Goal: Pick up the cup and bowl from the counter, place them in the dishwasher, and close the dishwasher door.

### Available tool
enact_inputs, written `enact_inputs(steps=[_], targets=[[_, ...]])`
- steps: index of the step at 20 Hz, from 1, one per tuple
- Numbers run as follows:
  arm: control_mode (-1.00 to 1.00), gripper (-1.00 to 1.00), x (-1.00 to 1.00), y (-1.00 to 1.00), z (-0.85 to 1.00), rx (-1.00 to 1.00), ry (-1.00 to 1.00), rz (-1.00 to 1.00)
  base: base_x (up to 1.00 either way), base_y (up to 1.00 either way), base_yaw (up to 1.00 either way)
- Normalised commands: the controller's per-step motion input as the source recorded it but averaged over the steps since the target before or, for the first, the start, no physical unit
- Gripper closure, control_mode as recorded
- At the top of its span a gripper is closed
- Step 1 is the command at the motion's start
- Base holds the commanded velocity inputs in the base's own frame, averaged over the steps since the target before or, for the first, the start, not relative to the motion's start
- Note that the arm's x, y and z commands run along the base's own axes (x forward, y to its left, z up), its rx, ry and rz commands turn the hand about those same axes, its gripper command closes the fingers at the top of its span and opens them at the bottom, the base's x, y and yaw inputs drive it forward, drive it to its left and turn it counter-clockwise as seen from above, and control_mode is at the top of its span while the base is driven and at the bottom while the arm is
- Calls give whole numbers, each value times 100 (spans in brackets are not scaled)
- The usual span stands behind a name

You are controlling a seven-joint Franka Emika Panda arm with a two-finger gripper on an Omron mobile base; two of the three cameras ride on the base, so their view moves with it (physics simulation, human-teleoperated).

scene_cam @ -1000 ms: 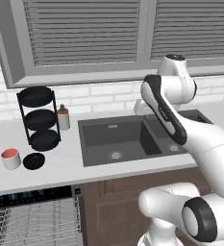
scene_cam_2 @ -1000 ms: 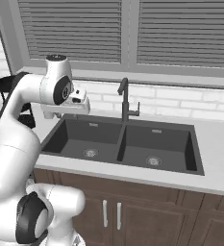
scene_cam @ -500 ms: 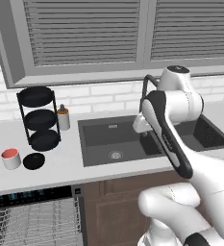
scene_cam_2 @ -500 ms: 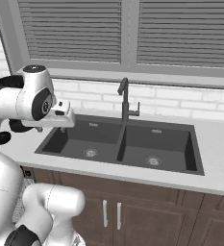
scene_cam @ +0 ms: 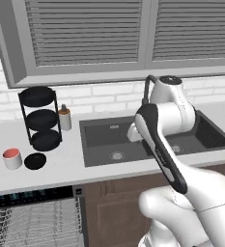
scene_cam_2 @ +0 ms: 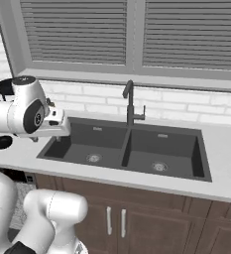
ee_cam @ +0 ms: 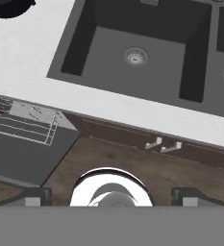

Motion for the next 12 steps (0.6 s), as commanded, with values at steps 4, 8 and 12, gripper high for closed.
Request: enact_inputs(steps=[4,8,12], targets=[[100,-100,0,0,0,0,0,0,0,0,31],[100,-100,0,0,0,0,0,0,0,0,58],[100,-100,0,0,0,0,0,0,0,-1,78]])
